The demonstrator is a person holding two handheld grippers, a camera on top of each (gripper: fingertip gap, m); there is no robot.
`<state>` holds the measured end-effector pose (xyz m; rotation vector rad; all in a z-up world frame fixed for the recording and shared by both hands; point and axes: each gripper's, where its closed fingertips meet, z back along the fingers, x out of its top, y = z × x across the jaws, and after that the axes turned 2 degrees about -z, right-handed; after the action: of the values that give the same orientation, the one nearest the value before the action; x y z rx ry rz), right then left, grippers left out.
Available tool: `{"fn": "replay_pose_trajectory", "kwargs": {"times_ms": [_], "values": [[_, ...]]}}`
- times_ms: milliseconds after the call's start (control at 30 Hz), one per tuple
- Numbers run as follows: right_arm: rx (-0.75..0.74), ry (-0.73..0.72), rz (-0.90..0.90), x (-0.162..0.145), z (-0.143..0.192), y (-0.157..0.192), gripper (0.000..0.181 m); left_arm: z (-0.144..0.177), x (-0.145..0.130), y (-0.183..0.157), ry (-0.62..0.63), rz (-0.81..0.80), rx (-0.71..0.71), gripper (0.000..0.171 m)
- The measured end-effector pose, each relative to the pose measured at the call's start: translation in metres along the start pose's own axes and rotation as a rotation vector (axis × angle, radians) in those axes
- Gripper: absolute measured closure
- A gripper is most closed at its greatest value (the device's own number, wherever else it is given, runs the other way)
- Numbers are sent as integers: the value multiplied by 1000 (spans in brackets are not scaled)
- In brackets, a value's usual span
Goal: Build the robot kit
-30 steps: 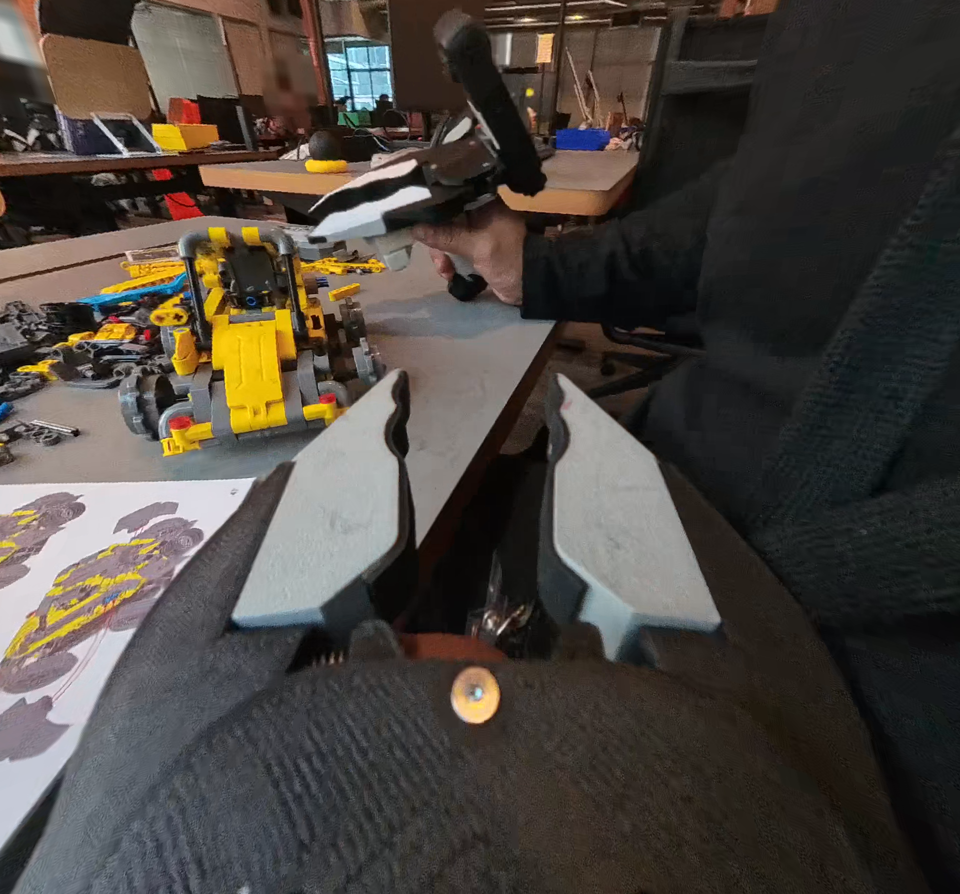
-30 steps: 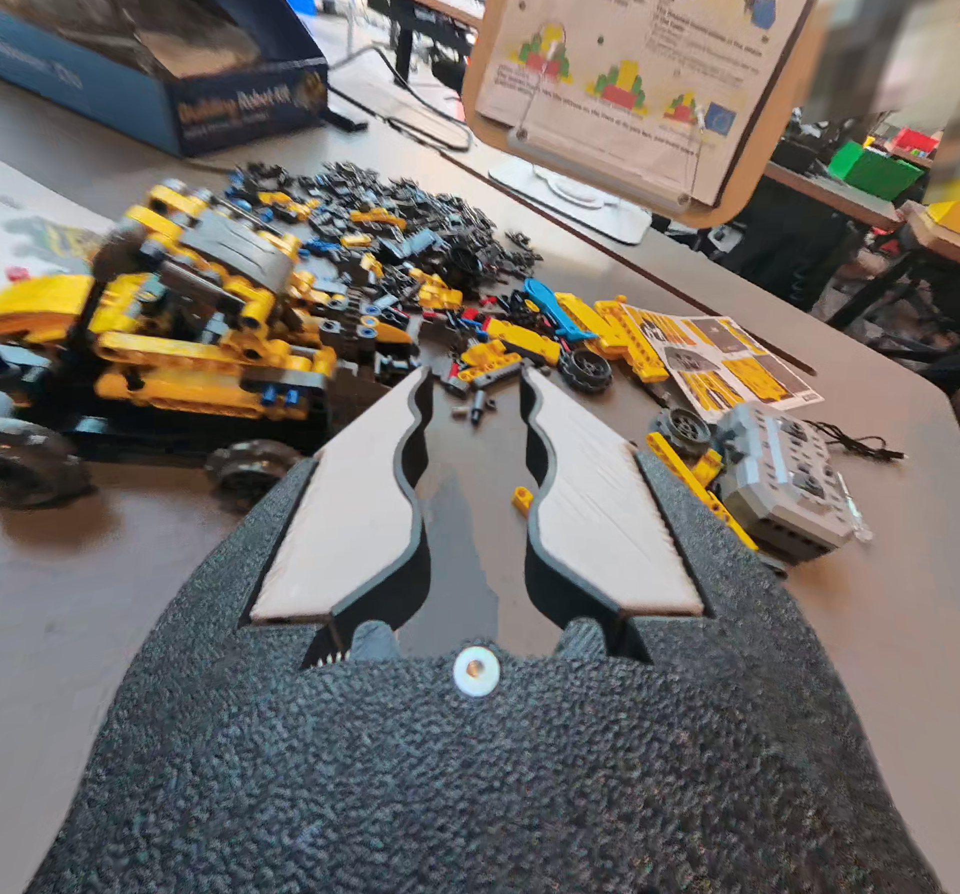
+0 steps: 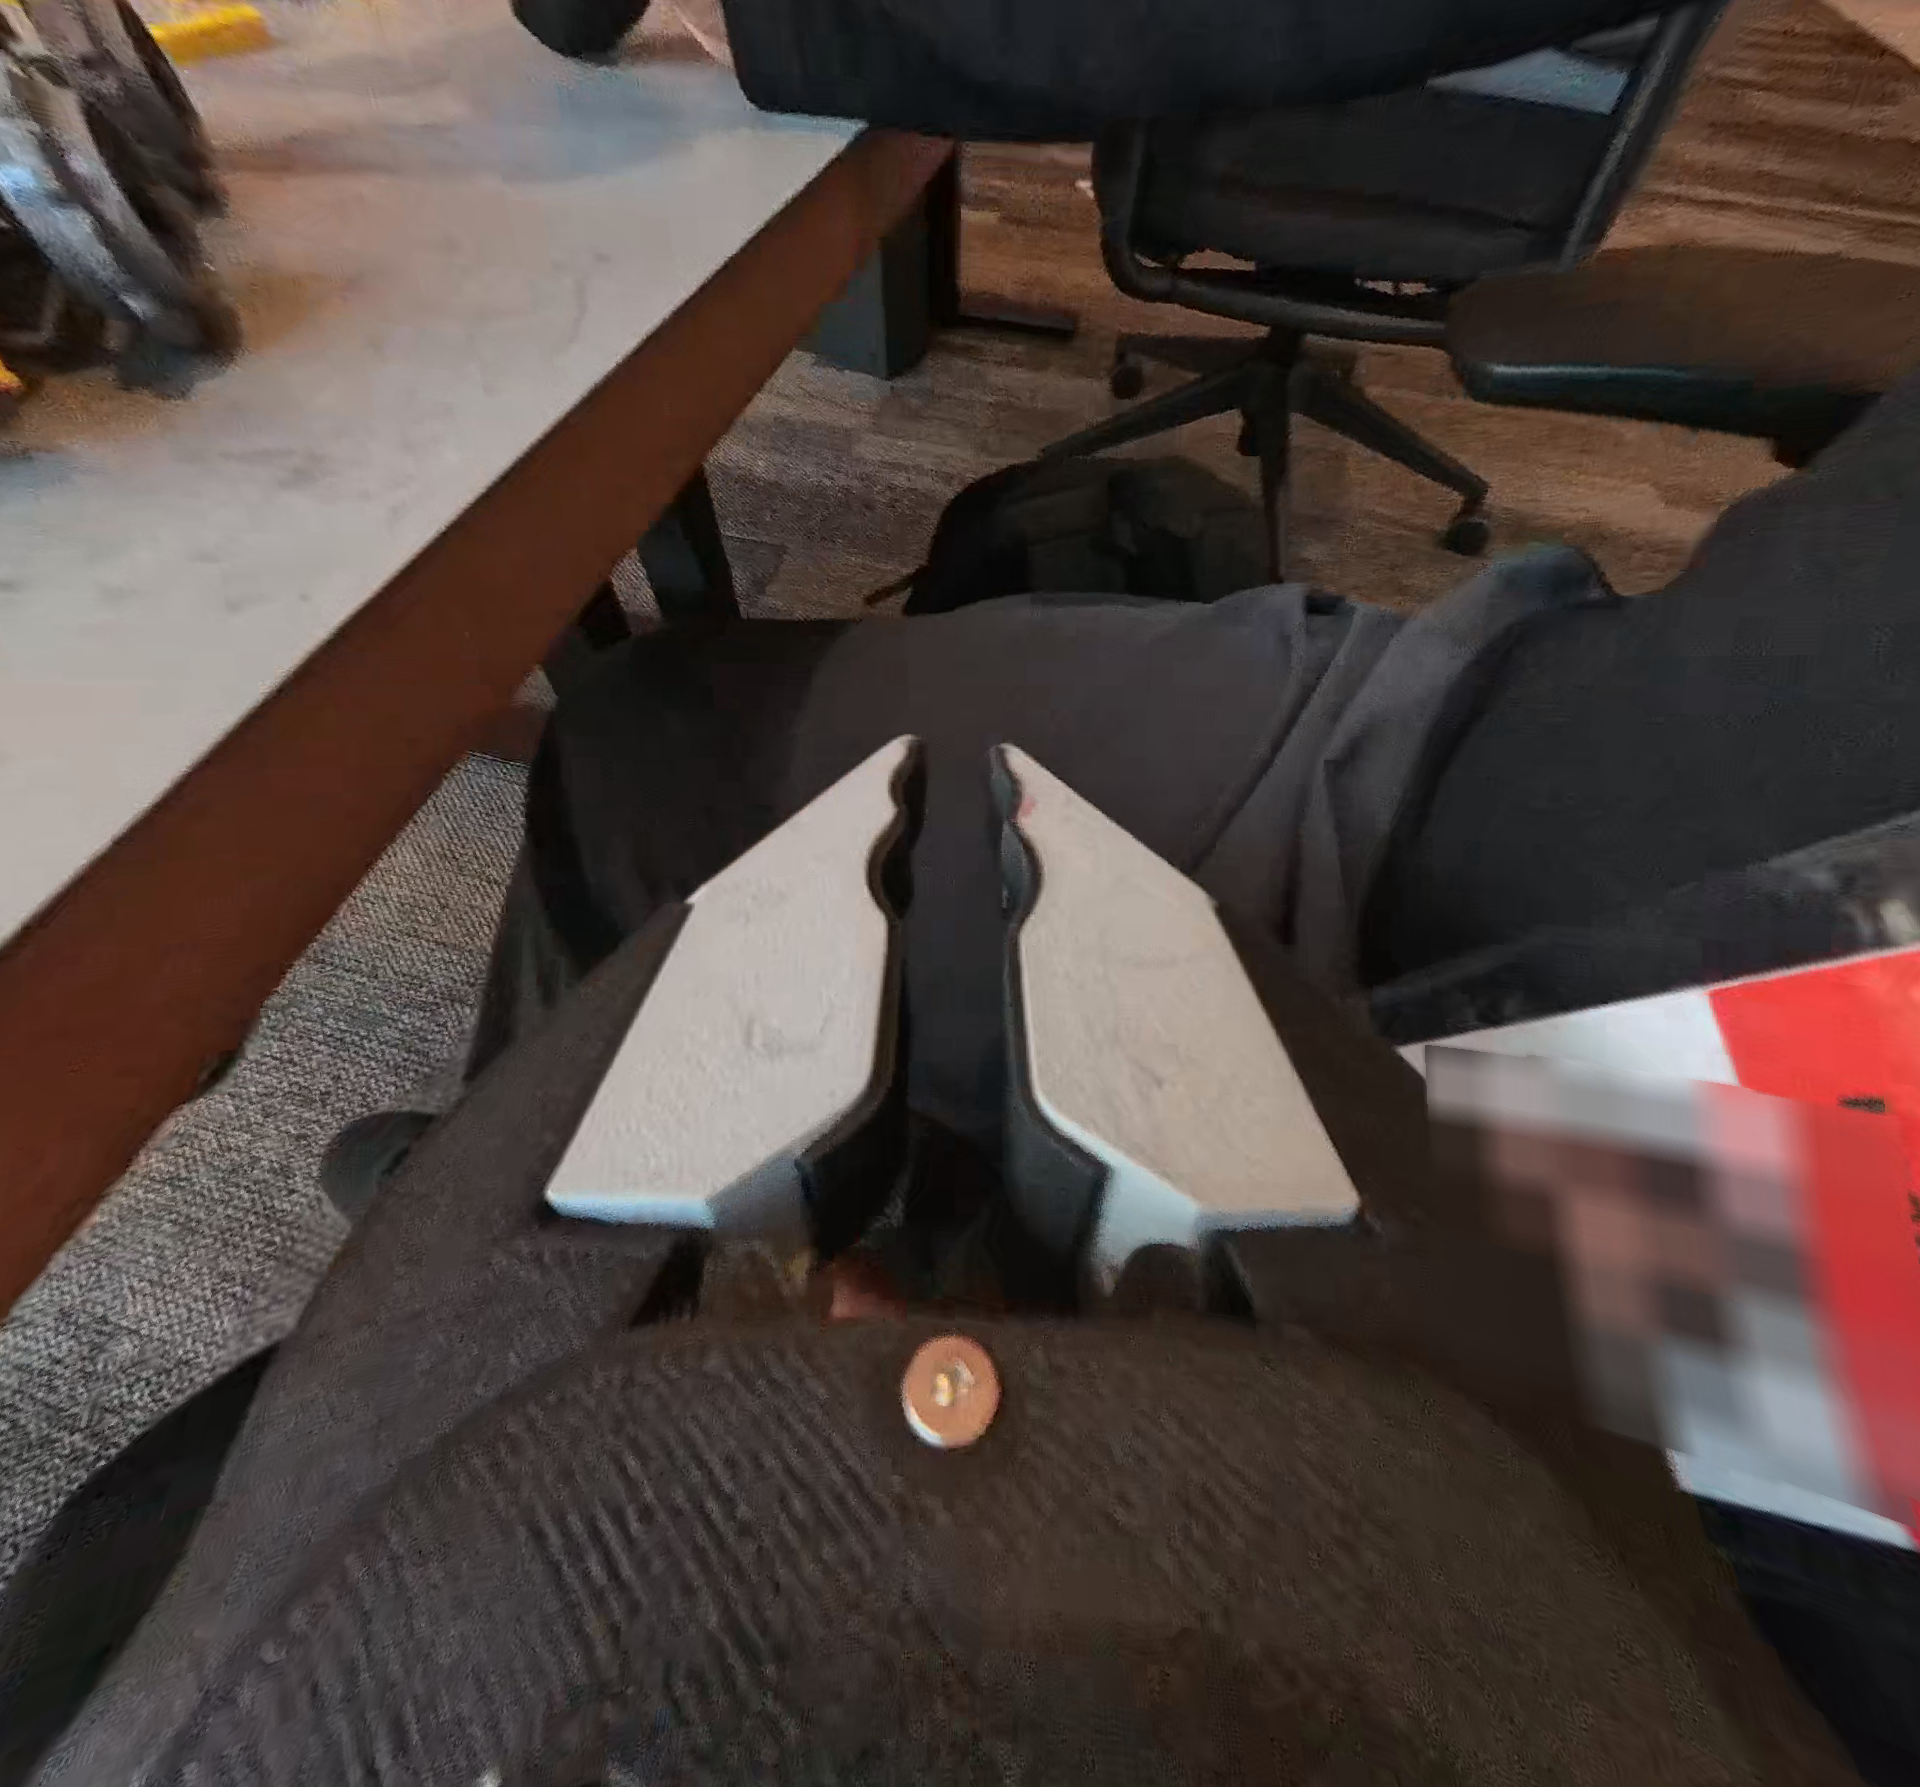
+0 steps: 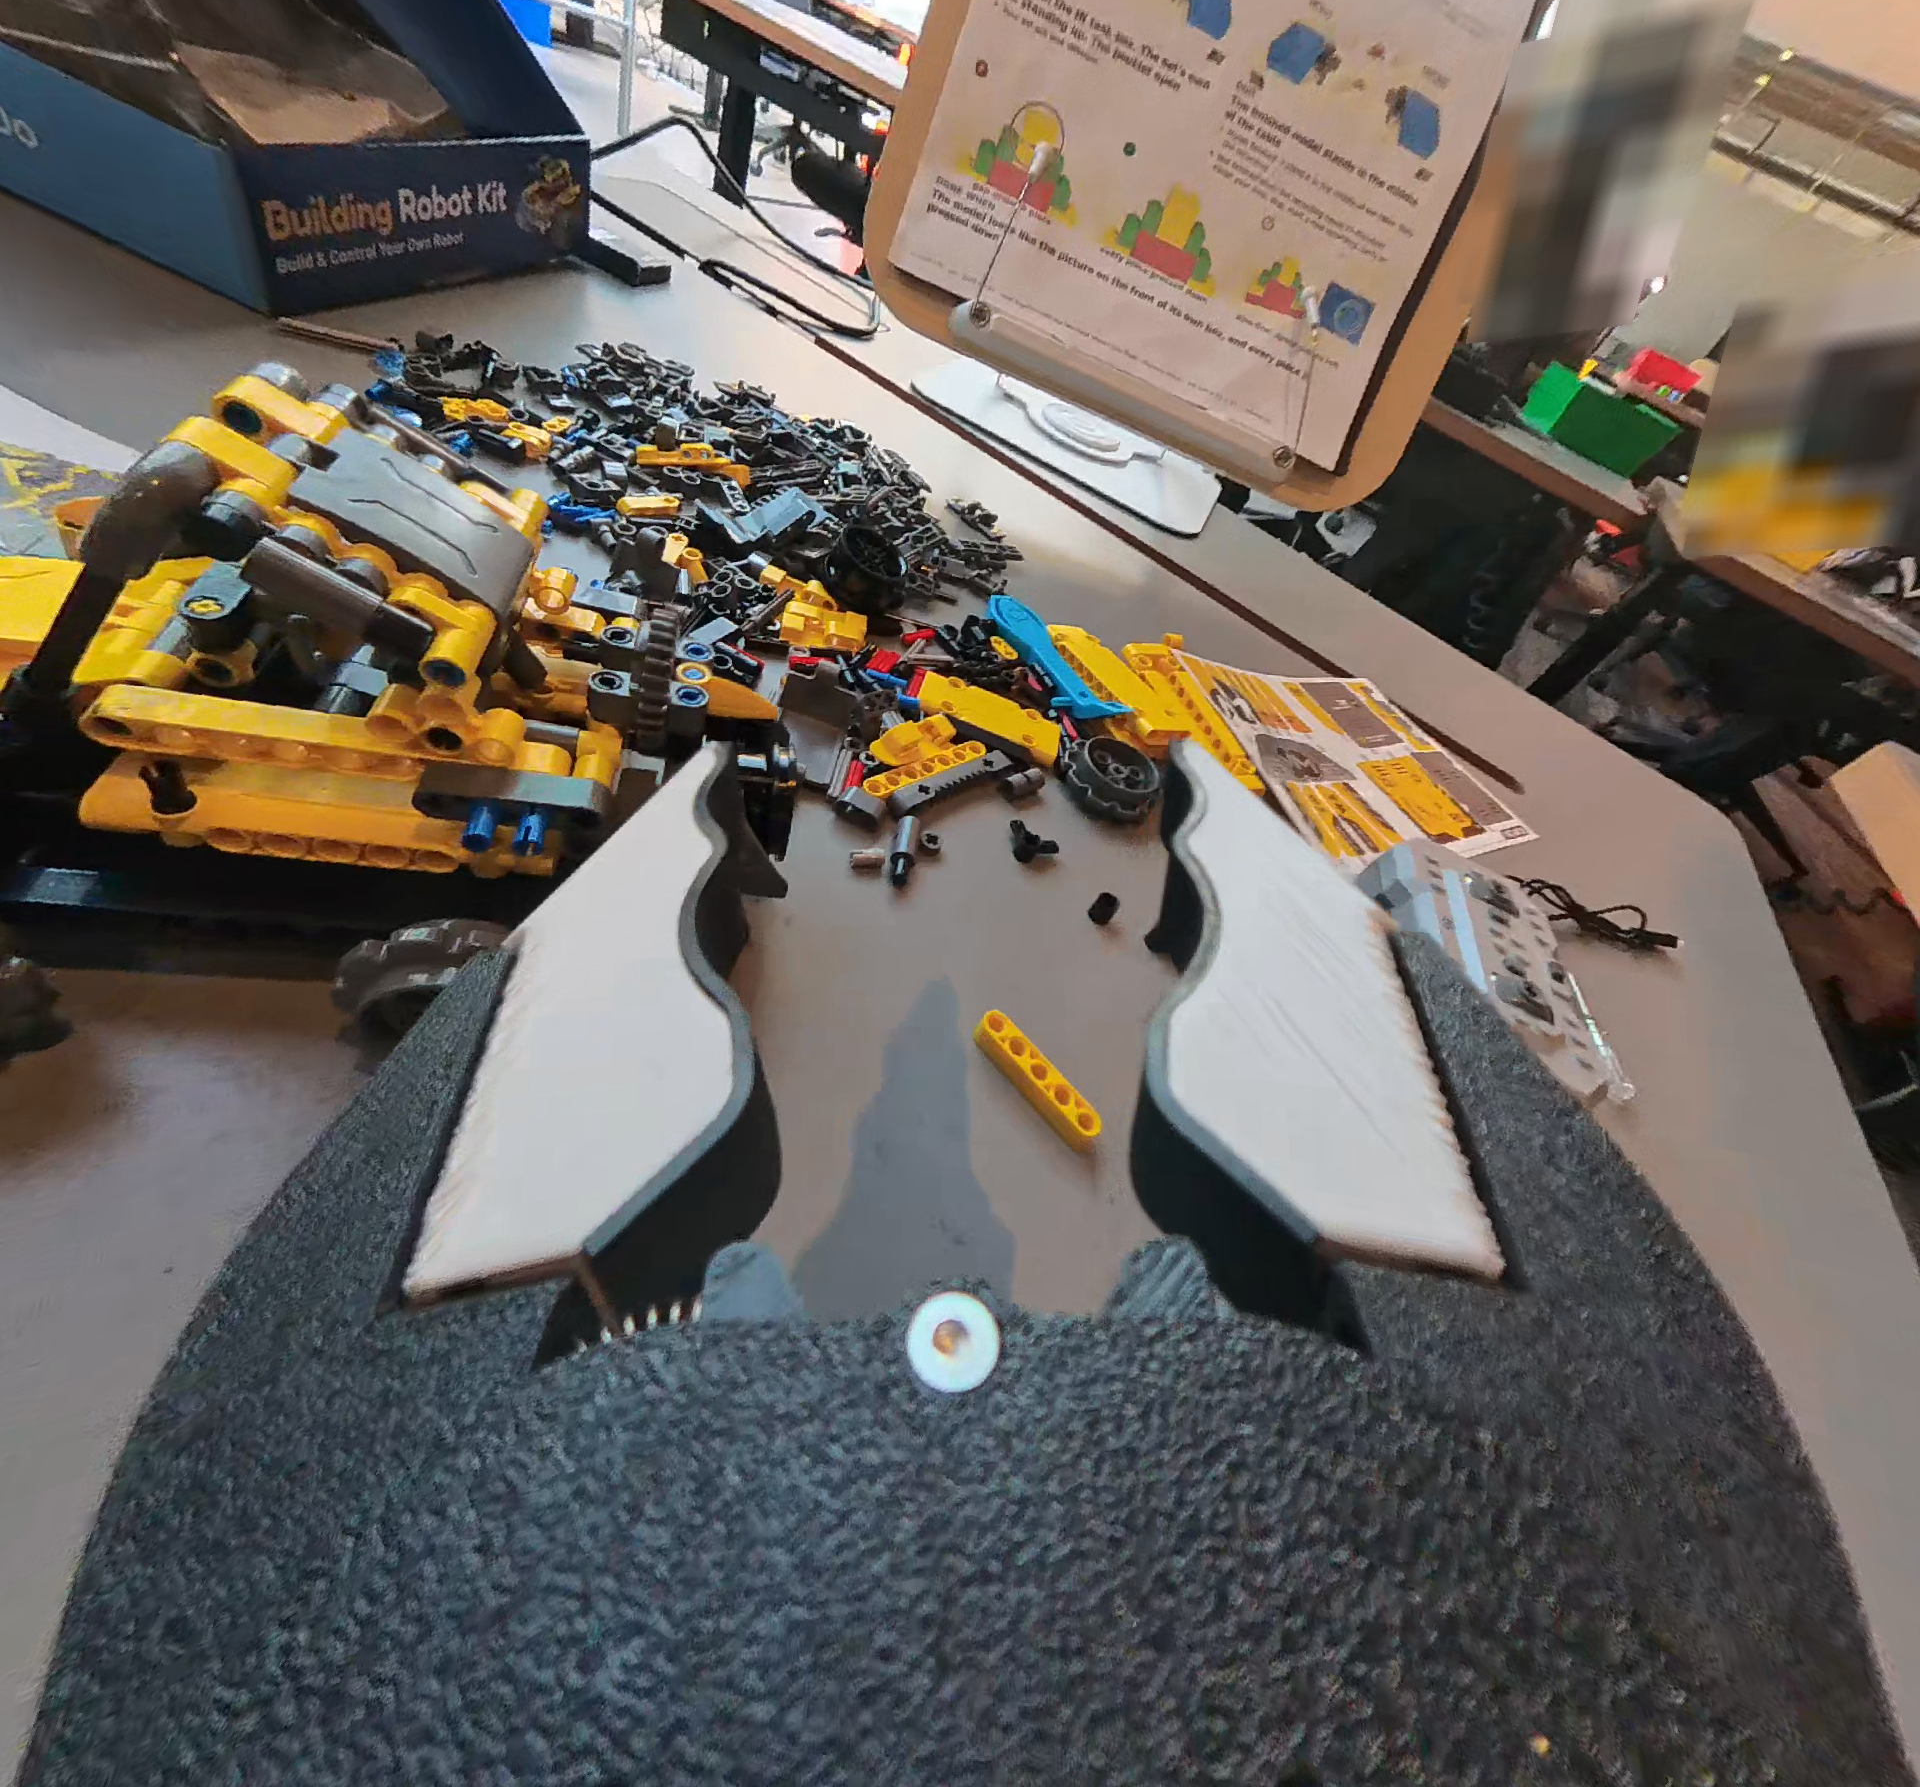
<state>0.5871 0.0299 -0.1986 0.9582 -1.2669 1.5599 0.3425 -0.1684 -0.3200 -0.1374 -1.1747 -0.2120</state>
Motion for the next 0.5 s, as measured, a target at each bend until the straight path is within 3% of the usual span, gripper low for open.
{"fn": "replay_pose_trajectory", "kwargs": {"times_ms": [267, 333, 367, 467, 500], "values": [[52, 36, 16, -6, -2, 11, 113, 9, -3, -6, 36, 15, 51, 144], [135, 97, 61, -15, 0, 27, 167, 12, -4, -5, 62, 36, 32, 162], [179, 89, 95, -14, 1, 37, 180, 15, -2, -6, 47, 48, 16, 167], [148, 74, 134, -11, -1, 40, 149, 24, 14, -9, -59, 112, -33, 165], [145, 73, 129, -11, -2, 39, 148, 25, 18, -9, -80, 121, -48, 164]]}}
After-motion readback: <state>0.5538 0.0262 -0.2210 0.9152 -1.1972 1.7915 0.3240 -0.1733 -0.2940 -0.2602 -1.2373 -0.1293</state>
